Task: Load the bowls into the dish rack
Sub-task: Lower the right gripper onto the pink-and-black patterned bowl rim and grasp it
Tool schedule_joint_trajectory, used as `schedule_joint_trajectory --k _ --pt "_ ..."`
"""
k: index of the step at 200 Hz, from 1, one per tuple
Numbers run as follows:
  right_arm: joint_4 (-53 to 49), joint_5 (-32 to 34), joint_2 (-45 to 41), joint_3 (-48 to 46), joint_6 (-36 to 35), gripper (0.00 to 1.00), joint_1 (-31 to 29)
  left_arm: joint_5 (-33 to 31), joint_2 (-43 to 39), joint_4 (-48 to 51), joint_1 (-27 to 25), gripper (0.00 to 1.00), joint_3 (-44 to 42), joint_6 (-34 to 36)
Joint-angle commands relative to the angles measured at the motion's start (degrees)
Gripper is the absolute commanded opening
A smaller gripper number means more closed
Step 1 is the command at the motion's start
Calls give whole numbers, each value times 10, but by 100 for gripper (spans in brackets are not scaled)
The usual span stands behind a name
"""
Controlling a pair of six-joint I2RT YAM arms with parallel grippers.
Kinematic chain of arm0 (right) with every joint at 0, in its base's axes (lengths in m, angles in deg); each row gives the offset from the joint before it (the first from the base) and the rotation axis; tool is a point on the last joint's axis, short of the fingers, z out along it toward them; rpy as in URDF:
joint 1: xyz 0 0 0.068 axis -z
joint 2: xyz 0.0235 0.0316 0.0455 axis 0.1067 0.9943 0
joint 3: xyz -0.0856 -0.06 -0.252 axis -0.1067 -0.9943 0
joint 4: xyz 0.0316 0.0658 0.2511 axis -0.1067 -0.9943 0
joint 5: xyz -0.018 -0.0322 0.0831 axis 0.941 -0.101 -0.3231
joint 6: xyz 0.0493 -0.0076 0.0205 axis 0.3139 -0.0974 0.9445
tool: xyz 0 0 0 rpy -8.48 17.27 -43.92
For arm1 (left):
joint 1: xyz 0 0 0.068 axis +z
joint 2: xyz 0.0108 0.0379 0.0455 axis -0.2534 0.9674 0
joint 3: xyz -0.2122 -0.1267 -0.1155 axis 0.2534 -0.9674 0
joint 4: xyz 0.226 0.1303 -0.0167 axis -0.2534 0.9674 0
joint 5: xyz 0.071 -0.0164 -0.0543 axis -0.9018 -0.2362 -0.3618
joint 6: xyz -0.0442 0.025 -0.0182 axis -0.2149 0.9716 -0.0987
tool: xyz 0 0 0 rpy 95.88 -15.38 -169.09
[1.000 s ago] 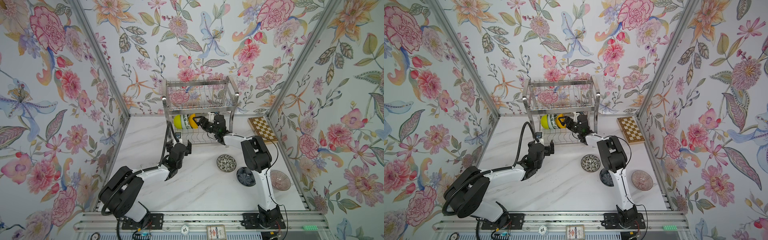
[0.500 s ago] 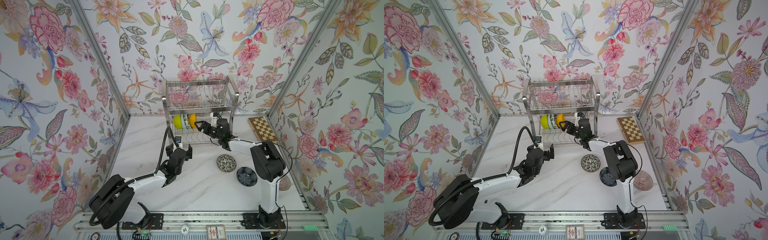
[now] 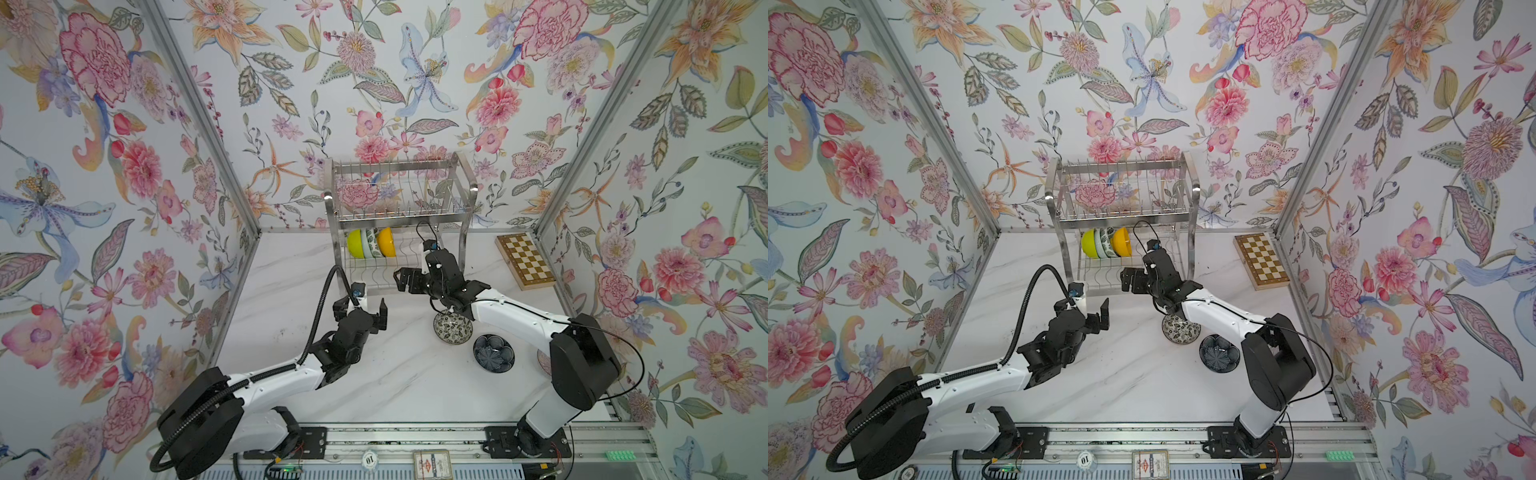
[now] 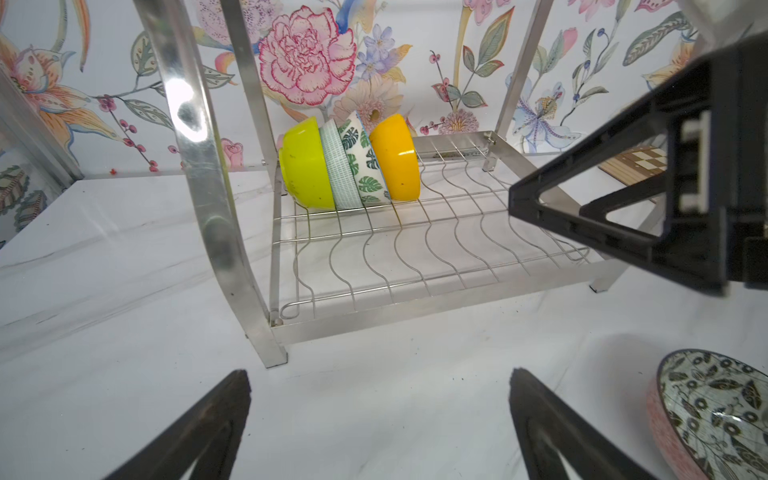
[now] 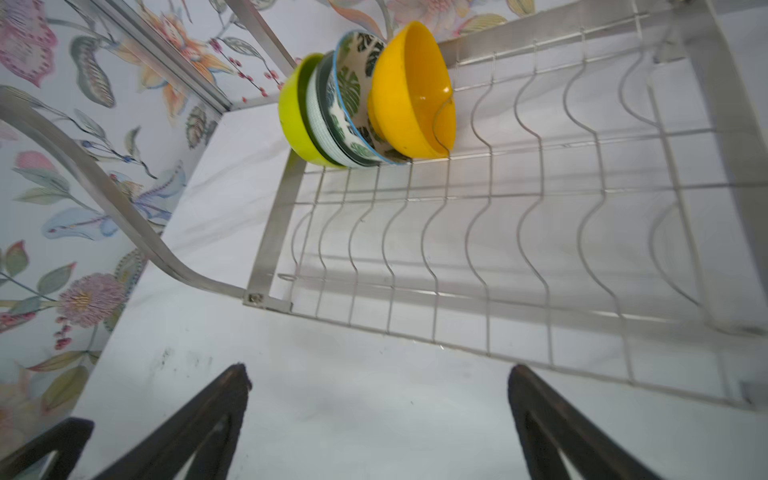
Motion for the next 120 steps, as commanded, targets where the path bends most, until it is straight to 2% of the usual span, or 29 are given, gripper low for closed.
schedule_joint_trajectory --k 1,23,34,62,88,120 --pt "-129 126 -57 -34 -28 98 3 -1 -5 2 -21 99 14 -10" --pt "-165 173 -112 -75 -27 98 9 3 6 -14 -45 99 25 -17" --pt "-180 174 -140 -95 -22 99 19 7 15 -26 -59 99 30 -23" --pt "-207 124 -200 -143 -5 98 63 11 58 -61 -90 99 45 -29" --pt "-223 88 -220 -175 4 98 111 15 100 -63 -111 99 78 -24" --pt "-244 44 -197 -185 -1 86 135 27 123 -66 -123 99 103 -18"
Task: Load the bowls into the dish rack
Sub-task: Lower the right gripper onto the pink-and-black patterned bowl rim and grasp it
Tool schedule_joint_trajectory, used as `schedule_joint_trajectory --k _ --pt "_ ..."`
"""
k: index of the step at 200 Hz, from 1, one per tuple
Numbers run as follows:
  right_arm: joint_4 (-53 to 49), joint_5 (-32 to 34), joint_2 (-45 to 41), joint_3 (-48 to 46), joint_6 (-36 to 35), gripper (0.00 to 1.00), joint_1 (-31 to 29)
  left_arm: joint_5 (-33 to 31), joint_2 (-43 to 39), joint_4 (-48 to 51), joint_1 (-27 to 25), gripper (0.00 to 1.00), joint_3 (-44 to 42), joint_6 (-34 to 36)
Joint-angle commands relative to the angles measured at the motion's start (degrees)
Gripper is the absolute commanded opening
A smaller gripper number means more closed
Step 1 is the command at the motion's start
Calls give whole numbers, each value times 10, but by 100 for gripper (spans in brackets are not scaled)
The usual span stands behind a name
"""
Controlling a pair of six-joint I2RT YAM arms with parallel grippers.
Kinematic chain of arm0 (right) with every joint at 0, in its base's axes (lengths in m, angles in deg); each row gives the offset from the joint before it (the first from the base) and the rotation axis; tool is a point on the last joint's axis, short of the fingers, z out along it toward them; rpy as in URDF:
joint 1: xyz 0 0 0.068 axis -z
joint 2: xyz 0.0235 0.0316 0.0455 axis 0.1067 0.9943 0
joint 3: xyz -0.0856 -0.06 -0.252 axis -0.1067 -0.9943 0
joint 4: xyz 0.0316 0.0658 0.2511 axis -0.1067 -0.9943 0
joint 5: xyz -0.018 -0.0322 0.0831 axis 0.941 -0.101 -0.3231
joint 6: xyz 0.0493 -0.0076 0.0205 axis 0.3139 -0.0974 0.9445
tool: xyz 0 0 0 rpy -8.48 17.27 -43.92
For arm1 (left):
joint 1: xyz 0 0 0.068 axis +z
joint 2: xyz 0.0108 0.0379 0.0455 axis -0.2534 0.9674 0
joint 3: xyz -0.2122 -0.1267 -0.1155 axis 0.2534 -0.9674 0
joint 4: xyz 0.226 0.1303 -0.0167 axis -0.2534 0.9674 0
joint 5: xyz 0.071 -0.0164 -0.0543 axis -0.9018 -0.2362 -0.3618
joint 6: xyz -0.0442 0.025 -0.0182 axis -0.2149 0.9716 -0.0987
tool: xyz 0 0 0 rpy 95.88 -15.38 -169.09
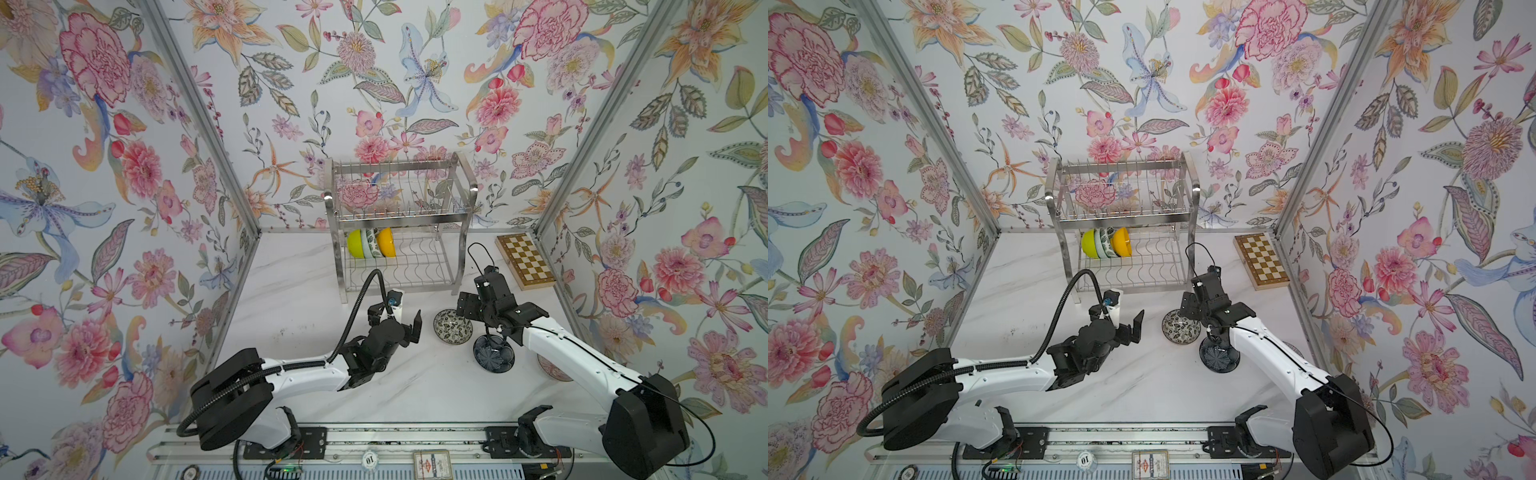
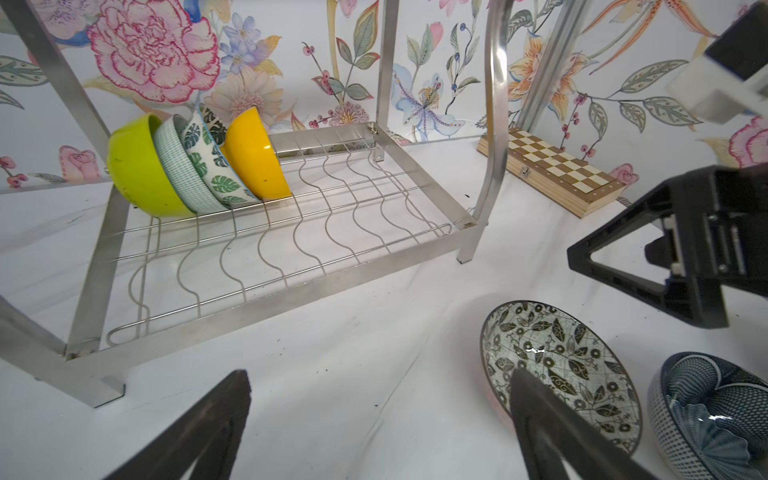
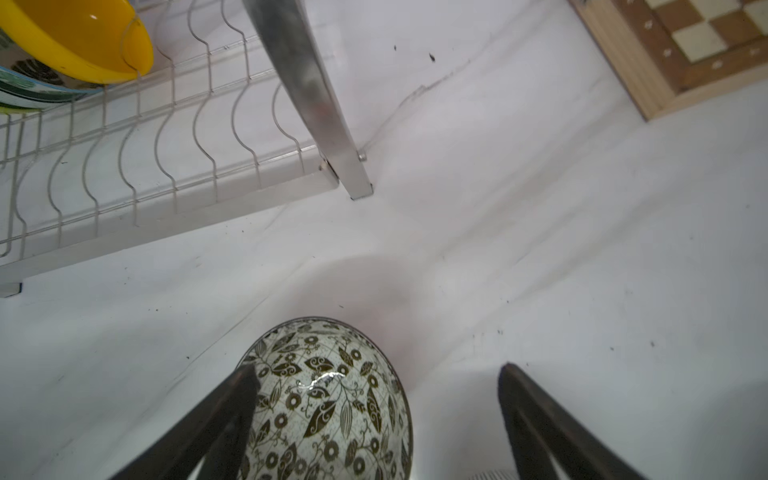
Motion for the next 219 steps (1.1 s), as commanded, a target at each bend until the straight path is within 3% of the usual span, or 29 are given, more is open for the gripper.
schedule_joint_trajectory --k 1,83,111,169,219 --pt "-37 -44 18 -9 0 86 9 9 11 -18 -10 99 26 1" --pt "17 -102 73 -39 -3 56 41 14 20 1 -11 99 31 -23" --pt "27 -106 95 -41 -5 52 44 6 12 8 -11 99 25 -26" --pt "62 -121 116 -51 -4 33 42 -7 4 15 -12 99 10 -41" --pt "71 -118 134 -44 -7 29 33 -11 2 26 -12 99 14 -43"
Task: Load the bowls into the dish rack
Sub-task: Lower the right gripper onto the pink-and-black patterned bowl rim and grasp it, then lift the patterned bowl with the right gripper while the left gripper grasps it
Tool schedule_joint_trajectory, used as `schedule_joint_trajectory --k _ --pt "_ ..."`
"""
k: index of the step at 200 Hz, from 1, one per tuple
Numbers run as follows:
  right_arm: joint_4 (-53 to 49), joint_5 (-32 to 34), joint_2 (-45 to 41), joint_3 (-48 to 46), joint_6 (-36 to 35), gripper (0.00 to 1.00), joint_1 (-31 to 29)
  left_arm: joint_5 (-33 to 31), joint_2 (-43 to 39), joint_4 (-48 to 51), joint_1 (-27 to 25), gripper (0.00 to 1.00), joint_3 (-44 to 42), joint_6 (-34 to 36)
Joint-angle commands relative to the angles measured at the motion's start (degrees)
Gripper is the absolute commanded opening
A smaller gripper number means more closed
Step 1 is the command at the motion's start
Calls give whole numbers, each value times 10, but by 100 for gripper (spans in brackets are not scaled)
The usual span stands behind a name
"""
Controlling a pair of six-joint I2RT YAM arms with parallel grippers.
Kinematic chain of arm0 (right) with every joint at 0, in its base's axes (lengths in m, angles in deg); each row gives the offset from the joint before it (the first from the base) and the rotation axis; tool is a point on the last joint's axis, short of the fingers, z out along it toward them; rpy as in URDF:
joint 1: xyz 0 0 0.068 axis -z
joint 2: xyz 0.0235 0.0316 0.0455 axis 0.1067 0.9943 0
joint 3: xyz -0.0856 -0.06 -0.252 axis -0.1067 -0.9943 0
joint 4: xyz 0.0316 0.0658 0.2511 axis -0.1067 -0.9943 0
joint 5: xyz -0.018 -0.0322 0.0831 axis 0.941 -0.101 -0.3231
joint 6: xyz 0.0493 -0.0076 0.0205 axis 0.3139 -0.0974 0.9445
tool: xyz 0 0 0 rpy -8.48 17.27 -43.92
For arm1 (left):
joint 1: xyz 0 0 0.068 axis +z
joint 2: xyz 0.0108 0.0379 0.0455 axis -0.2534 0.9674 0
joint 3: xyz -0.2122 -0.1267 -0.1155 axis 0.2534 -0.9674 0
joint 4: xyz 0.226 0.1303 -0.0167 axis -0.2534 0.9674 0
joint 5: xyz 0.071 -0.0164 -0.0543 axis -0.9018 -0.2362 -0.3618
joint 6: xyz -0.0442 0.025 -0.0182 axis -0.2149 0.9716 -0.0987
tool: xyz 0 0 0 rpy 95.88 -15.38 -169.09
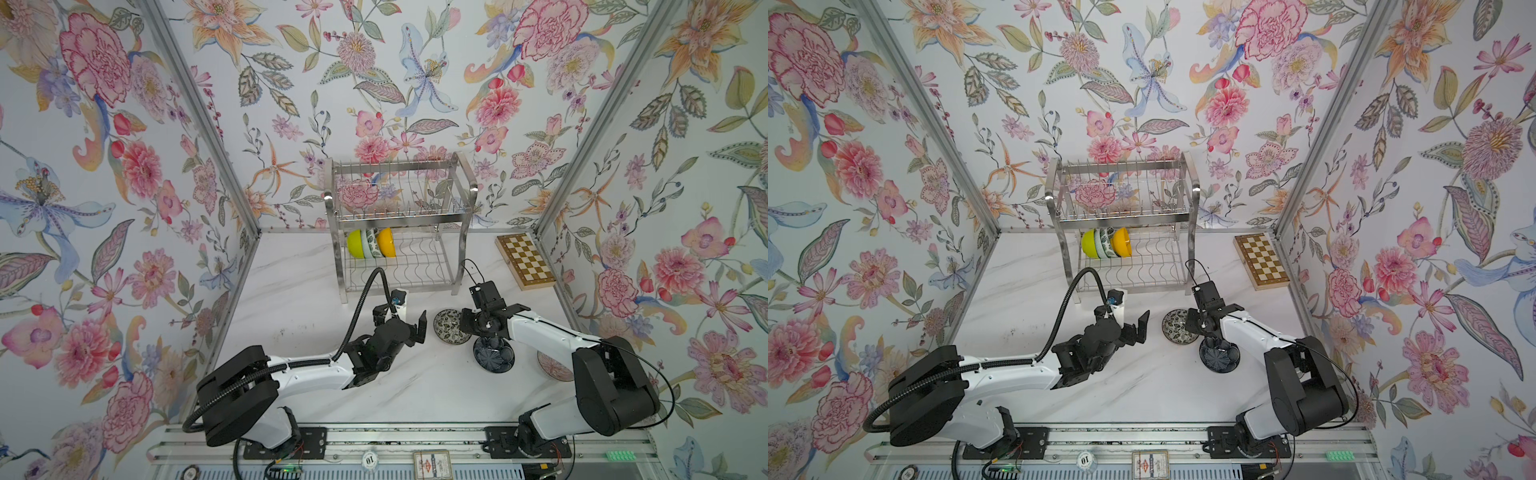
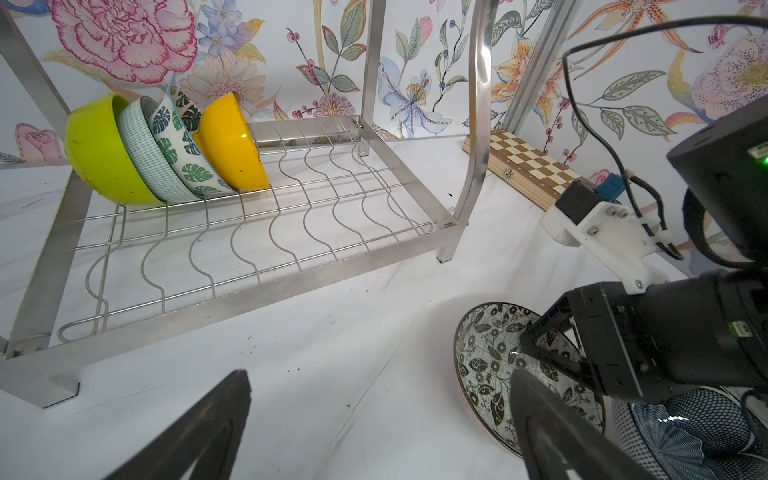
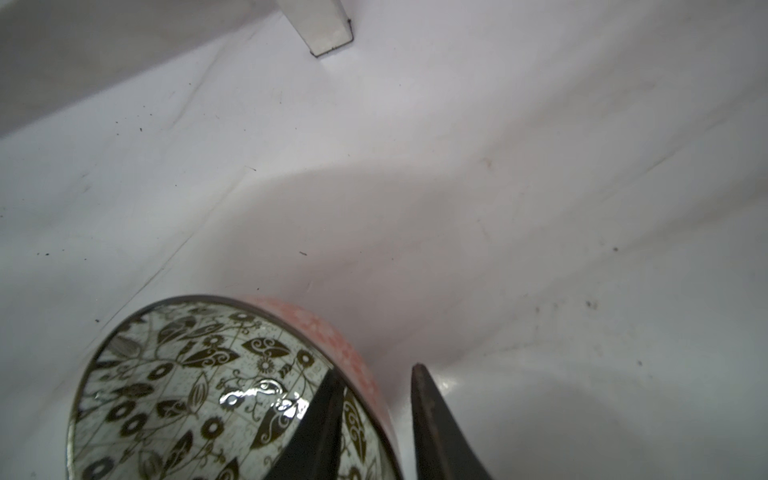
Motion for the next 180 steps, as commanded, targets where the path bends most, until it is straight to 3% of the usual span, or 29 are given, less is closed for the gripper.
schedule_joint_trajectory --k 1,43,75,128,180 --pt "13 1 13 -2 -2 29 -8 -19 -12 11 -6 99 -2 -8" --pt "10 15 33 18 0 17 -39 -25 -16 12 -6 99 -8 -8" --pt "13 29 19 36 0 2 -54 -36 -28 14 -5 99 -18 -11" --pt "36 54 -49 50 -1 0 -63 -41 -57 50 1 99 -16 -35" --pt "117 83 -118 39 1 0 -81 8 -87 83 30 99 11 -92"
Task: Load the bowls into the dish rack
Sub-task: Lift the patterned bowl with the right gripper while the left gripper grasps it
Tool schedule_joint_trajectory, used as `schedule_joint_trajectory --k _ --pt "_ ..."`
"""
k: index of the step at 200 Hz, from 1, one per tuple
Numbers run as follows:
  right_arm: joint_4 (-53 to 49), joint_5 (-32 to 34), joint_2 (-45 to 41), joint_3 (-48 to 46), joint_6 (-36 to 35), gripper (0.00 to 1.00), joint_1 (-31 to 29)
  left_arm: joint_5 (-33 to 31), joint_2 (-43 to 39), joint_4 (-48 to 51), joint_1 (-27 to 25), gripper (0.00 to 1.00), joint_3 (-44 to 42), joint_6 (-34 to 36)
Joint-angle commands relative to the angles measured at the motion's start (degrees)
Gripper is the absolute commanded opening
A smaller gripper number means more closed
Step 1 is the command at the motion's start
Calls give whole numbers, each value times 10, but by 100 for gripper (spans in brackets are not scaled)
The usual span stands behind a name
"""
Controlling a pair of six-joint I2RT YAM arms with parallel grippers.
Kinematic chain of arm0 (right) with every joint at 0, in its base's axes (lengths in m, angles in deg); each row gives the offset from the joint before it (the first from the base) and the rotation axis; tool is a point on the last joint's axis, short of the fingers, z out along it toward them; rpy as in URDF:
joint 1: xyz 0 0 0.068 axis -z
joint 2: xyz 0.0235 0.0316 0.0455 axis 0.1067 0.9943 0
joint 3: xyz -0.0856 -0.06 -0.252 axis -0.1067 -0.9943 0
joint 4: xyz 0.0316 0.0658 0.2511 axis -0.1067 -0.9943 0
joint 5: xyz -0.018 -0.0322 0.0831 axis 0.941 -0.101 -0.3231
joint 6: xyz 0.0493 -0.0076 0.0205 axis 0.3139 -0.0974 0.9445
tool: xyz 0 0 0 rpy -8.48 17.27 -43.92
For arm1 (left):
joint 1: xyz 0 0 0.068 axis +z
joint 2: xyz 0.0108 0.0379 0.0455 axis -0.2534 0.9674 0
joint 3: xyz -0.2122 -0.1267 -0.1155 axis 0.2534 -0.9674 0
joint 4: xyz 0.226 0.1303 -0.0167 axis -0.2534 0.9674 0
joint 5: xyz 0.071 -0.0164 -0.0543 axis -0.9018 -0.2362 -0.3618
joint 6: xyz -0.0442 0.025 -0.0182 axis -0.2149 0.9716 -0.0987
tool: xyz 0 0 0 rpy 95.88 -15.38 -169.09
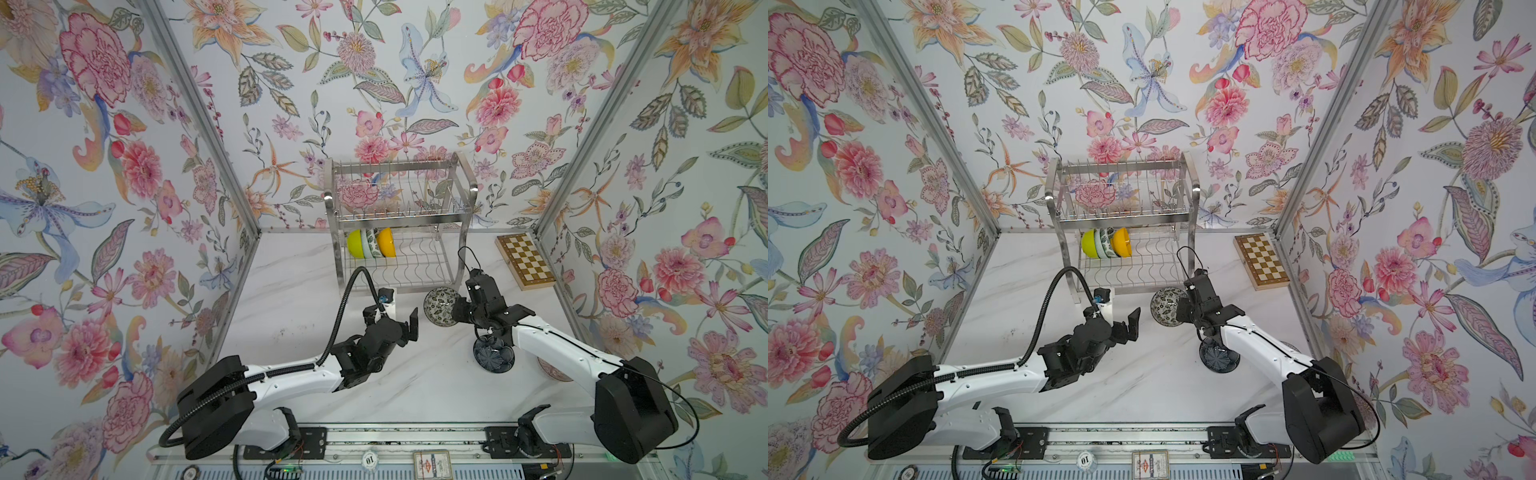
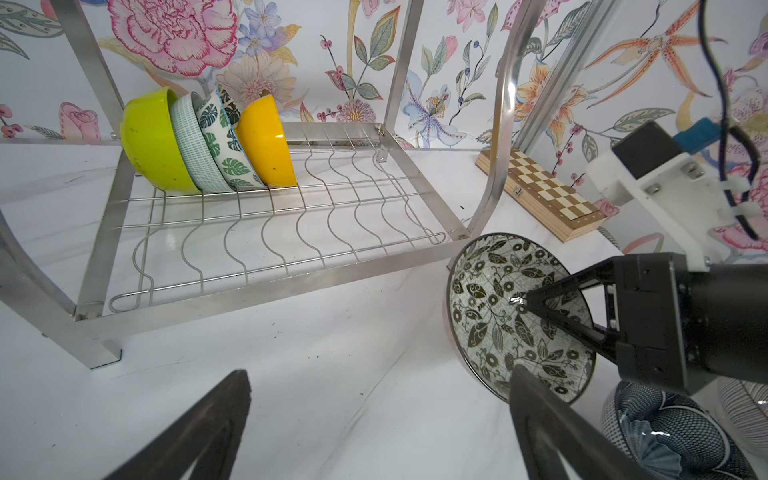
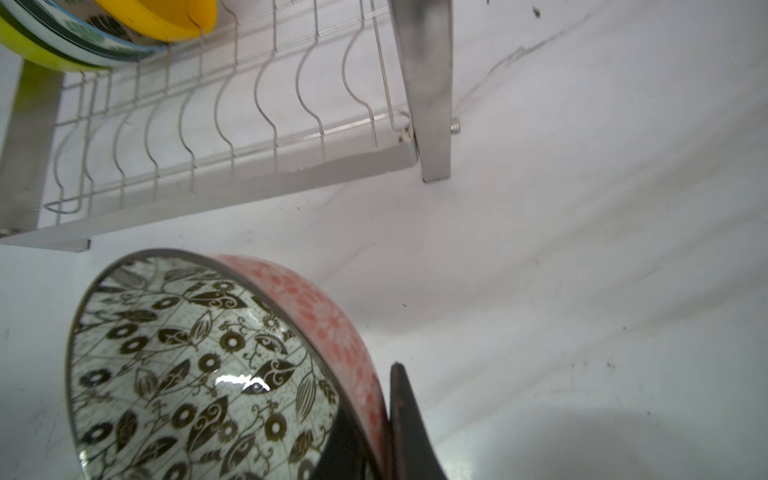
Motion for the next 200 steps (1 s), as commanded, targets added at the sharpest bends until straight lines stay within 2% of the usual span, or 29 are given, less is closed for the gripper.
schedule_joint_trajectory --k 1,16,36,68,96,115,168,186,200 --pt "73 29 -31 15 2 0 -14 20 -16 23 17 99 24 -40" --pt "93 63 -37 20 0 0 -25 33 -16 23 20 99 33 -46" --pt "125 105 -36 31 -15 0 -75 46 -12 22 26 99 44 -59" --pt "169 156 -19 57 -46 0 -131 81 -13 10 59 95 39 -120" --pt "206 167 -9 68 -51 0 -160 120 -19 0 104 87 21 -171" --pt "232 171 -5 70 -52 0 -176 127 -28 -10 121 81 10 -181" --pt "301 184 10 61 -56 0 -214 159 -23 -42 135 62 -2 -191" --pt "313 195 17 61 -58 0 -226 157 -22 -48 135 52 -8 -189" --pt "321 201 20 58 -62 0 -233 153 -24 -43 135 50 -9 -188"
